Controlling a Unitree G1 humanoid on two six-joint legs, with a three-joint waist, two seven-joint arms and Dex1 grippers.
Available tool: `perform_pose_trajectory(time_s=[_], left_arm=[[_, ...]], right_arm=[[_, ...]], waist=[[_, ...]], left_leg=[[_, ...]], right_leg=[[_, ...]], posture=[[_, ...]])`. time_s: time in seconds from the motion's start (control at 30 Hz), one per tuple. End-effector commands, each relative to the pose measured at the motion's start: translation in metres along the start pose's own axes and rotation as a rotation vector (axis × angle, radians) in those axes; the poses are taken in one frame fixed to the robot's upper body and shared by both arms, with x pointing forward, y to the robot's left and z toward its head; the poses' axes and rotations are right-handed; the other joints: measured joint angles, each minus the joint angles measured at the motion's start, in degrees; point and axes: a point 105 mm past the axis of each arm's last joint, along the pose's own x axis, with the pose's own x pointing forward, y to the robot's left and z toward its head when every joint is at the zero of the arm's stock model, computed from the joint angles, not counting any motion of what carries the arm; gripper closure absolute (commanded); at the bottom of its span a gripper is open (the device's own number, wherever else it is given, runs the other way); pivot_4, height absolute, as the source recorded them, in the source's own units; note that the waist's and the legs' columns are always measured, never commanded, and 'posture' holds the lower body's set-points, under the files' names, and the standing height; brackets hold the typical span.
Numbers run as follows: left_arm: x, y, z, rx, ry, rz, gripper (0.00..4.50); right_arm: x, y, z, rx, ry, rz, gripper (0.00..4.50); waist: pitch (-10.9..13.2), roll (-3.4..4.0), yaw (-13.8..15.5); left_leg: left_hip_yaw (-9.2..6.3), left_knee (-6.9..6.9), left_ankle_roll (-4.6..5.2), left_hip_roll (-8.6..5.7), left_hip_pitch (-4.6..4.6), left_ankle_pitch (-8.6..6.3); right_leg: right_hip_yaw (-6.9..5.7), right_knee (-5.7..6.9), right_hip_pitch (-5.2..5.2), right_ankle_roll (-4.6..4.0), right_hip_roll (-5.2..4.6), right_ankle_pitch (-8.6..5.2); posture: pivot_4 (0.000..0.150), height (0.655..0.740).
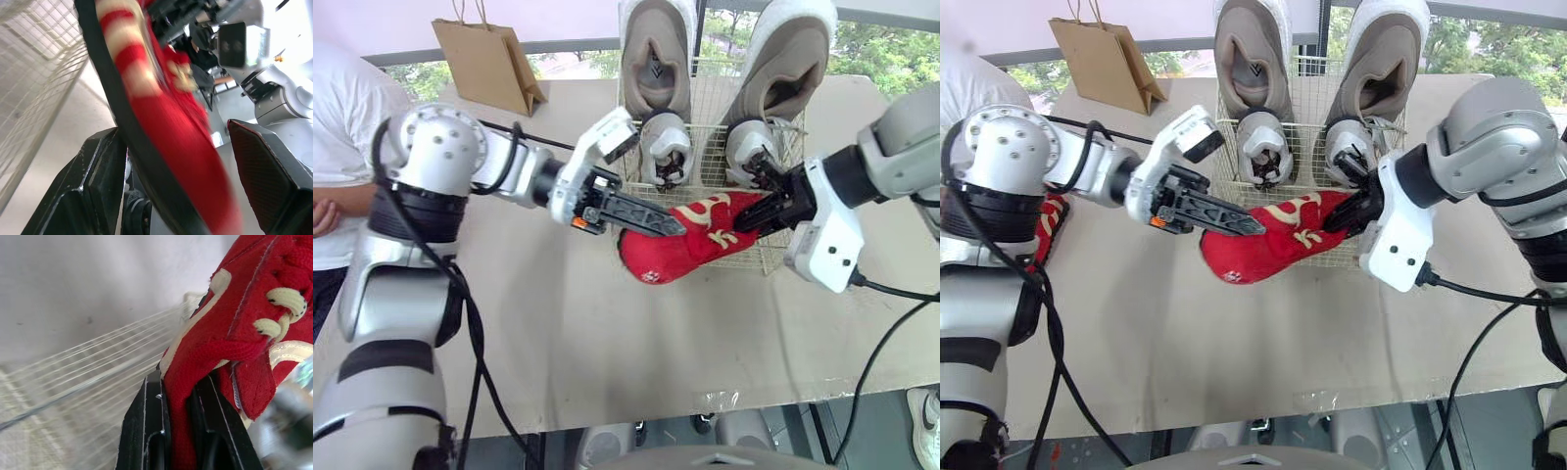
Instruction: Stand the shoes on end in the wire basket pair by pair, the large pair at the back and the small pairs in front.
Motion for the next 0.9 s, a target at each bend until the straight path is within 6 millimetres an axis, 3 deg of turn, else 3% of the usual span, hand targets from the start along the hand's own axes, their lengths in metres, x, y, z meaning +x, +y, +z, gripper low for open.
perform_pose_trajectory(time_s=[0.03, 0.17, 0.23, 0.3, 0.37, 0.47, 0.57, 0.7, 0.9], left_arm=[[-0.001, -0.01, 0.002, 0.049, 0.02, -0.006, 1.99], [-0.004, -0.01, -0.003, 0.047, 0.016, -0.014, 3.47], [-0.007, -0.009, -0.005, 0.044, -0.008, -0.018, 3.94], [-0.009, -0.011, -0.006, 0.087, -0.054, -0.028, 3.96], [-0.015, -0.015, 0.0, 0.132, -0.155, -0.051, 3.96], [-0.03, -0.031, 0.006, 0.294, -0.354, -0.08, 3.96], [-0.045, -0.05, 0.012, 0.416, -0.522, -0.09, 3.96], [-0.053, -0.061, 0.022, 0.53, -0.685, -0.019, 3.97], [-0.026, -0.046, 0.024, 0.789, -0.748, 0.199, 3.97]], right_arm=[[-0.007, -0.011, 0.003, -0.068, 0.019, -0.021, 4.5], [-0.01, -0.008, 0.0, 0.028, 0.041, -0.044, 4.5], [-0.014, -0.008, 0.0, 0.1, 0.049, -0.089, 3.72], [-0.02, -0.005, 0.0, 0.203, 0.052, -0.137, 3.18], [-0.028, -0.004, 0.004, 0.352, 0.039, -0.215, 2.17], [-0.044, 0.005, 0.008, 0.766, -0.028, -0.383, 0.72], [-0.052, 0.015, 0.009, 1.102, -0.078, -0.529, 0.71], [-0.055, 0.017, 0.007, 1.405, -0.203, -0.715, 0.71], [-0.048, -0.026, -0.004, 1.605, -0.545, -1.012, 0.71]], waist=[[0.0, 0.0, -0.06], [0.0, 0.0, -0.06], [0.0, 0.0, -0.05], [0.0, 0.0, 0.02], [0.0, 0.0, 0.14], [0.0, 0.0, 0.18], [0.0, -0.04, 0.1], [-0.07, 0.02, 0.09], [-0.09, 0.01, 0.13]], left_leg=[[0.01, 0.0, -0.03, 0.0, 0.04, 0.02], [0.02, 0.0, -0.08, 0.01, 0.06, 0.05], [0.0, 0.0, -0.08, 0.01, 0.06, 0.05], [-0.02, 0.0, -0.08, 0.01, 0.05, 0.05], [-0.06, 0.02, -0.08, 0.02, 0.02, 0.05], [-0.21, 0.03, -0.09, -0.02, -0.04, 0.05], [-0.33, 0.0, -0.11, -0.04, -0.06, 0.04], [-0.45, -0.02, -0.54, -0.08, -0.02, -0.02], [-0.34, -0.06, -0.64, -0.13, 0.09, 0.07]], right_leg=[[0.02, 0.03, 0.0, 0.0, 0.0, 0.0], [0.04, 0.17, -0.05, -0.01, -0.01, 0.0], [0.04, 0.21, -0.06, -0.05, -0.02, -0.01], [0.02, 0.22, -0.06, -0.08, -0.05, -0.02], [-0.01, 0.23, -0.06, -0.12, -0.18, -0.04], [-0.08, 0.22, -0.03, -0.17, -0.62, -0.06], [-0.18, 0.24, -0.03, -0.26, -0.81, -0.1], [-0.31, 0.23, 0.01, -0.47, -0.95, -0.04], [-0.31, 0.24, 0.13, -0.59, -0.86, 0.05]], posture=[[0.15, 0.74], [0.15, 0.74], [0.15, 0.74], [0.15, 0.74], [0.15, 0.74], [0.15, 0.74], [0.15, 0.74], [0.15, 0.74], [0.15, 0.74]])
